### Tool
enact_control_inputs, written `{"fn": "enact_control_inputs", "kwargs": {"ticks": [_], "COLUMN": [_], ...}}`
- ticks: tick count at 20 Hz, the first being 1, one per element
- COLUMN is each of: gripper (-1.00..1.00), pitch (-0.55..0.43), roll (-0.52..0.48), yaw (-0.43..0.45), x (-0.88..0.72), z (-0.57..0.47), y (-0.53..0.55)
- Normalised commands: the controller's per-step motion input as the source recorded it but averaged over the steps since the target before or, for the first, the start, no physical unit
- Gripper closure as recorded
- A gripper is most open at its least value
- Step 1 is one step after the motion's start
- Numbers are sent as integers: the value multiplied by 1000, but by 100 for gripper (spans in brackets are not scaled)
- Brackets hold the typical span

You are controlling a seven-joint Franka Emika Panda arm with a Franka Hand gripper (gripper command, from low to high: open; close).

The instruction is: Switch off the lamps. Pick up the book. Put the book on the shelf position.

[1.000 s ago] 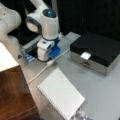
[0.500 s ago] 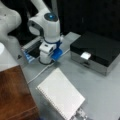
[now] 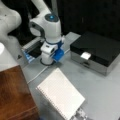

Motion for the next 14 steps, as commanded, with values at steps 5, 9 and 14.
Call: {"fn": "enact_control_inputs", "kwargs": {"ticks": [5,9,14], "gripper": [100,100,100], "pitch": [-234,-188,-129], "roll": [28,36,22], "yaw": [-48,-43,-25], "x": [-597,-344,-156], "z": [5,132,189], "y": [-287,-261,-249]}}
